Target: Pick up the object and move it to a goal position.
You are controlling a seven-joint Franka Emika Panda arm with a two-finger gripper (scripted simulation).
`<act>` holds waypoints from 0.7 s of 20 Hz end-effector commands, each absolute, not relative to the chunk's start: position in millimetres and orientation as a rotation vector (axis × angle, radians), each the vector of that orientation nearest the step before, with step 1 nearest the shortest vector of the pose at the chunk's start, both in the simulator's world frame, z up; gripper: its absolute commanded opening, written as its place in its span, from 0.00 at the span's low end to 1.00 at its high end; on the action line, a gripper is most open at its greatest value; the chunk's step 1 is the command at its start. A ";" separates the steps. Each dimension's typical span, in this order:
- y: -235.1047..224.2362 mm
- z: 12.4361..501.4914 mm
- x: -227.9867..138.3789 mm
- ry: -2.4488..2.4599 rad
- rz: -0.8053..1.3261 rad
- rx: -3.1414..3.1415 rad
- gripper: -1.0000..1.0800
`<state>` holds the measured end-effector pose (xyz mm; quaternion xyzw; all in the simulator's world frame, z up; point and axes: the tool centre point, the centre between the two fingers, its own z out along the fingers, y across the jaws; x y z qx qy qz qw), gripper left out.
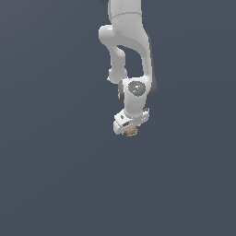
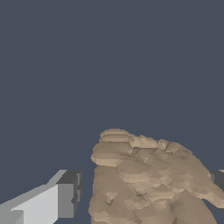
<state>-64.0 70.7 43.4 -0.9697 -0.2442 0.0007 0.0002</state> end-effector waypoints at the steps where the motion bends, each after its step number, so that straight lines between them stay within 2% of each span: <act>1: 70.8 39.6 -63.3 -0.768 0.000 -3.046 0.96; 2: 70.8 39.3 -63.3 -0.768 0.000 -3.046 0.96; 3: 70.8 39.3 -63.3 -0.768 0.000 -3.046 0.00; 14: 70.0 40.4 -63.3 -0.766 0.000 -3.047 0.00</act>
